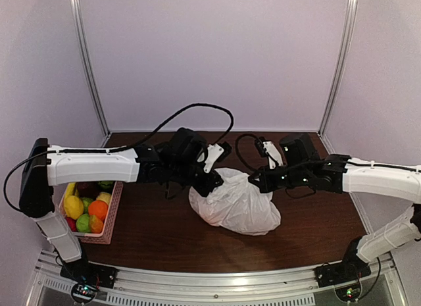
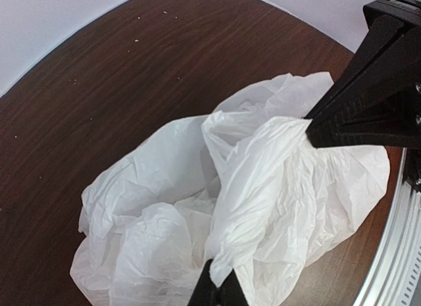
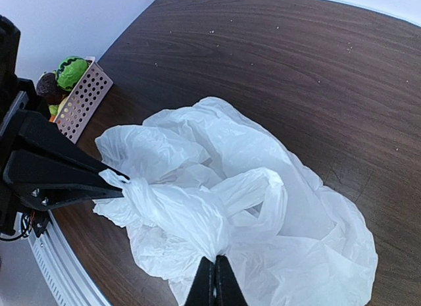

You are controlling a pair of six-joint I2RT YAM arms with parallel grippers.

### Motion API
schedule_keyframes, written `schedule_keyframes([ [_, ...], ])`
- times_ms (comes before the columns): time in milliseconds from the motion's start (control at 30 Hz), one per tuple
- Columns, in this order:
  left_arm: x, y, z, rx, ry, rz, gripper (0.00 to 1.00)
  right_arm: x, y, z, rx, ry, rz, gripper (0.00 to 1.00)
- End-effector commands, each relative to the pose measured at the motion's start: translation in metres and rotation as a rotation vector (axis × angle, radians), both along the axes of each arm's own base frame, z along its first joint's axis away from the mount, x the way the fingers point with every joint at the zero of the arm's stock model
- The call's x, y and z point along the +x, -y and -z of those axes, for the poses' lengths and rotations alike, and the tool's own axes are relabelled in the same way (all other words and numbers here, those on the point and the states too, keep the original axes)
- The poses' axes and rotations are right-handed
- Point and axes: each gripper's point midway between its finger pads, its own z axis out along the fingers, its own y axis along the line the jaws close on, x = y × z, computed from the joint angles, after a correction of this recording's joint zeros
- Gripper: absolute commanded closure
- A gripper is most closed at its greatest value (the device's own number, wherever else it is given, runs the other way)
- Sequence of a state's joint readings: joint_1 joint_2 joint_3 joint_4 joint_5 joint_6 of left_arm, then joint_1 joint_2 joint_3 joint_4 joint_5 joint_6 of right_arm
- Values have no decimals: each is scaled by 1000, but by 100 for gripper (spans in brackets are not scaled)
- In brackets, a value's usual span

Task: Untie the knot of the plastic bag and take out the fruit
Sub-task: Untie the bag handles from the takeout bag.

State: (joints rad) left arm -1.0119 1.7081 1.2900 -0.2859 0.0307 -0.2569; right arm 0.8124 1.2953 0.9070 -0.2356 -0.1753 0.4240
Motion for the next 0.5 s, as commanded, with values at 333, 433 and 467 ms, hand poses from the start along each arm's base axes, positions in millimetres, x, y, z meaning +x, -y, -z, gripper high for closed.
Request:
schedule_keyframes([
  [333, 12, -18, -25, -91, 23, -156, 100, 18, 45, -3, -7, 35, 189, 100],
  [433, 11, -22, -15, -92, -3, -171, 100, 15, 47, 8, -14, 14, 190, 100],
  [467, 11, -23, -12, -95, -9, -175, 100, 13, 47, 12, -15, 7, 188, 100],
])
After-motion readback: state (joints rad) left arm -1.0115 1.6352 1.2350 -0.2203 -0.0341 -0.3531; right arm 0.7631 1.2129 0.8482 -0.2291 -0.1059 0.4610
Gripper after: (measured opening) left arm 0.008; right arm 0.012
